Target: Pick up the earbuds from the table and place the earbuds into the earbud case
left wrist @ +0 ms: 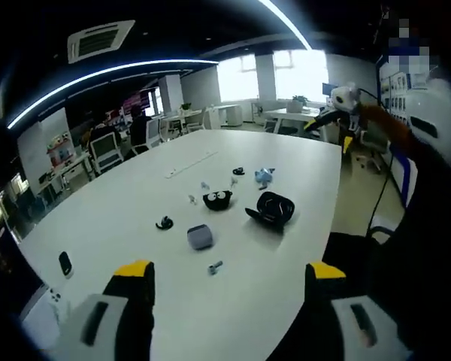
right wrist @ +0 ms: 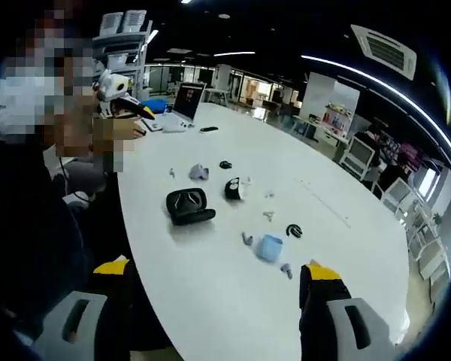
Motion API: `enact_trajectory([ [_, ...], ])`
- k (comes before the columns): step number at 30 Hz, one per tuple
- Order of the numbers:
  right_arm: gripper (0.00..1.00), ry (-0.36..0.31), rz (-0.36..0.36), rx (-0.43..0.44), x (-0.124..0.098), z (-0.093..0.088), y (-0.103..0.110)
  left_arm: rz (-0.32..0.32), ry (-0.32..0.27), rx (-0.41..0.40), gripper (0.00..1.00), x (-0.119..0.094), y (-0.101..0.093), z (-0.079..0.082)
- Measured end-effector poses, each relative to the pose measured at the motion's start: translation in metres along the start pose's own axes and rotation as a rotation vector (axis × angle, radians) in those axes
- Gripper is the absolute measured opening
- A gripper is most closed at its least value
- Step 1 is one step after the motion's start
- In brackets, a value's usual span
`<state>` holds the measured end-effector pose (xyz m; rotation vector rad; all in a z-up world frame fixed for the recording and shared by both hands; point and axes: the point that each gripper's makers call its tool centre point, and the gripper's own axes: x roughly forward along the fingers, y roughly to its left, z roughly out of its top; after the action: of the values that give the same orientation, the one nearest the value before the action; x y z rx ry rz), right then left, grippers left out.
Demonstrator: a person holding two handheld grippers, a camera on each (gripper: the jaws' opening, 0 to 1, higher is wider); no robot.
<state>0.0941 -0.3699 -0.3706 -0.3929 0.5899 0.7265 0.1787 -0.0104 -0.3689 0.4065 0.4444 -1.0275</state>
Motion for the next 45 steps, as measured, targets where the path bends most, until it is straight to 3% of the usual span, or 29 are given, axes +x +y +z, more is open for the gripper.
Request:
enact_trajectory([
  [7,0.86,0.026,0.002,-0.013,0.005,0.007,-0.006,0.004,0.007,0.003,0.82,0.001,0.005,0.004],
  [13,0.86,0.061,-0.003,-0.023,0.006,0.007,-0.014,0.018,0.019,0.013,0.82,0.0,0.02,0.004],
  [23,0.86,0.112,-0.012,-0.044,0.0,0.01,-0.035,-0.041,0.028,0.018,0.83,0.003,0.034,0.005],
  [32,0.86,0.14,-0.021,-0.051,-0.003,0.013,-0.044,-0.008,0.046,0.025,0.83,0.003,0.048,0.011],
  [45,0.86,0.17,-0.015,-0.06,-0.008,0.013,-0.058,0.013,0.055,0.052,0.83,-0.002,0.05,0.02],
])
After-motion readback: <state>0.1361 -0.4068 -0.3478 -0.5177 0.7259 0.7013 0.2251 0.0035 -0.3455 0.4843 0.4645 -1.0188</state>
